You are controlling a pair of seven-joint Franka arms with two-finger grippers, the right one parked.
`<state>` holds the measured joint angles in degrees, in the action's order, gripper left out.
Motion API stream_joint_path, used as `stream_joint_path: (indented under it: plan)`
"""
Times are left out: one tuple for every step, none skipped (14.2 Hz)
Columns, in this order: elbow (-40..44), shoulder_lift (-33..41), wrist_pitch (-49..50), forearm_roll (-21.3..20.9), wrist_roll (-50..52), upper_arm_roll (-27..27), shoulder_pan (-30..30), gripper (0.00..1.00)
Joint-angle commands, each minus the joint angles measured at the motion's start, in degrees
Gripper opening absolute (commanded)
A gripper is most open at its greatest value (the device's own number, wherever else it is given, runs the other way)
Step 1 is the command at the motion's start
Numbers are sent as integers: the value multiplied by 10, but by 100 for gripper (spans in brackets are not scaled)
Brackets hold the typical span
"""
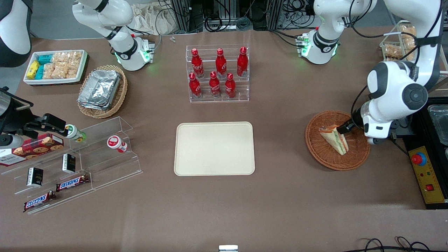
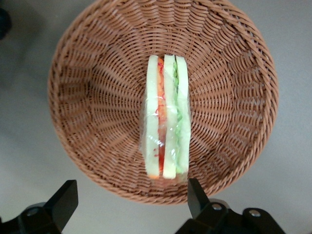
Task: Place sandwich from basket to tray
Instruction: 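Lower the open left gripper and close it on the wrapped sandwich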
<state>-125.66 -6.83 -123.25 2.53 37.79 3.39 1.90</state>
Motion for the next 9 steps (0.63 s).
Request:
stream_joint_path:
  plan:
    - [-10,-20,-32,6,19,3,-1,100]
    - [-15,-24,-48,6,21,3,-1,100]
    - [-23,-29,-59,7,22,3,-1,100]
    - [-29,-30,-70,7,22,3,-1,100]
    - [-32,-31,-75,7,22,3,-1,100]
    - [-32,-39,-80,7,23,3,-1,100]
    - [-31,-42,-85,7,30,3,-1,100]
    - [-32,-47,-94,7,39,3,-1,100]
    - [-32,-49,-97,7,46,5,-1,98]
